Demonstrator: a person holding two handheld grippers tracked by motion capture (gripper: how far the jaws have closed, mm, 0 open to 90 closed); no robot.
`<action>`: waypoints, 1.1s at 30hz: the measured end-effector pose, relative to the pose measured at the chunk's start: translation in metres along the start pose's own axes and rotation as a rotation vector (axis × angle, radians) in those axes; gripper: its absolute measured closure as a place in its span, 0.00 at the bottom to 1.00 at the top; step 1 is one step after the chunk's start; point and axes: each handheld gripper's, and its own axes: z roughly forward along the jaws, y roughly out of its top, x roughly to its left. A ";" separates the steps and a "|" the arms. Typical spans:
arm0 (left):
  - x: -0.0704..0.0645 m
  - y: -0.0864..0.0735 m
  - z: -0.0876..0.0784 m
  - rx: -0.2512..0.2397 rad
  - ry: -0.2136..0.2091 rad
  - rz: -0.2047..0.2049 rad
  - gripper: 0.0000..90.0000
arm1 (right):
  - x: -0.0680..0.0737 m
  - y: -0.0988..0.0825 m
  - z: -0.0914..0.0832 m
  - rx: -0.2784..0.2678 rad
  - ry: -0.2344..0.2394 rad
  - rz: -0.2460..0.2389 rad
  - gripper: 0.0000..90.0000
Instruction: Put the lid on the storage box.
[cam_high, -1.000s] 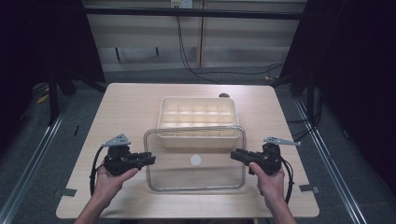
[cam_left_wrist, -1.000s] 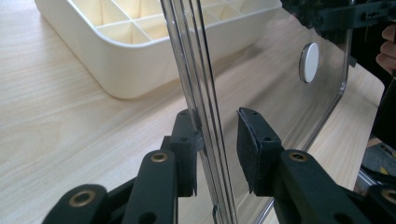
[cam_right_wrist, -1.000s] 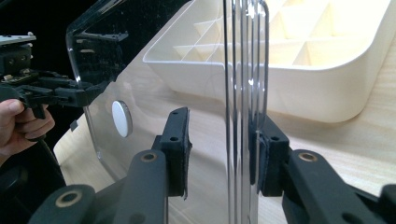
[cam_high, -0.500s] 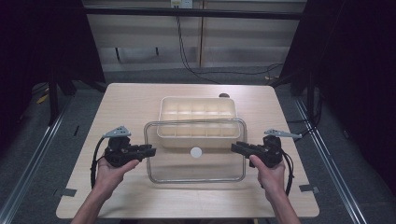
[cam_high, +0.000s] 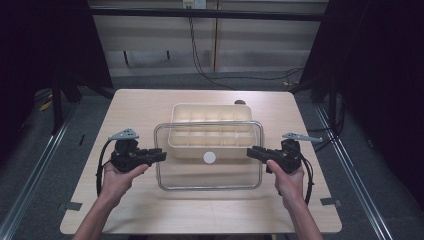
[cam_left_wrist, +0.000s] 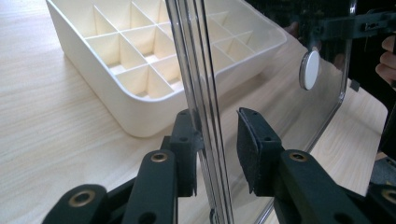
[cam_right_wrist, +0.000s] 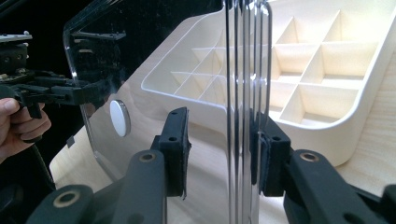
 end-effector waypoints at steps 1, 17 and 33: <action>0.001 0.001 0.001 0.005 0.000 0.002 0.77 | 0.000 0.001 0.000 0.004 -0.004 0.002 0.69; 0.004 0.026 0.002 -0.016 0.019 0.012 0.77 | -0.005 0.022 0.003 -0.026 -0.016 0.001 0.68; 0.016 0.052 0.012 -0.011 0.045 0.001 0.77 | -0.020 0.042 0.017 -0.038 -0.019 0.027 0.67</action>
